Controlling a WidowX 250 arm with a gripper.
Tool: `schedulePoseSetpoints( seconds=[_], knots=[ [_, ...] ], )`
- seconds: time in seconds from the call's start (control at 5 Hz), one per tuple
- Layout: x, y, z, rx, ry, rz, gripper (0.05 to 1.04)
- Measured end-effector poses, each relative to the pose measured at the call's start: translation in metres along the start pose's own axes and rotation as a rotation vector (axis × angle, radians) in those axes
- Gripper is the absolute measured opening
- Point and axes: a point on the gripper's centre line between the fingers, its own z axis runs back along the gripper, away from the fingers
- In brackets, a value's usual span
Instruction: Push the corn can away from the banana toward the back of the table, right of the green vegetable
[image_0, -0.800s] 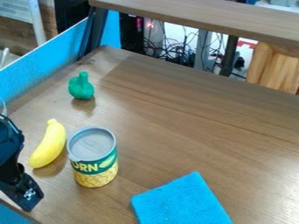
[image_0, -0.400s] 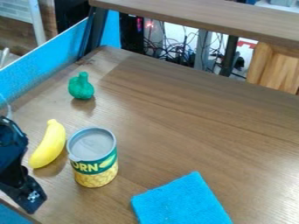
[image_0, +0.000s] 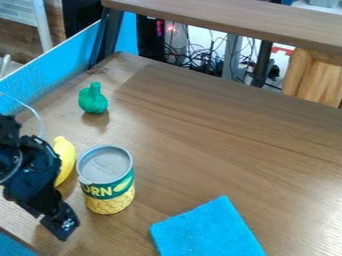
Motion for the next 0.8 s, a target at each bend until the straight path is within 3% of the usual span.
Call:
schedulePoseSetpoints(
  seconds=[0.4, 0.8],
  knots=[
    [0.028, -0.008, -0.012, -0.005, -0.032, 0.016, 1.001],
    [0.073, -0.008, -0.026, -0.038, -0.066, 0.081, 1.001]
  ],
)
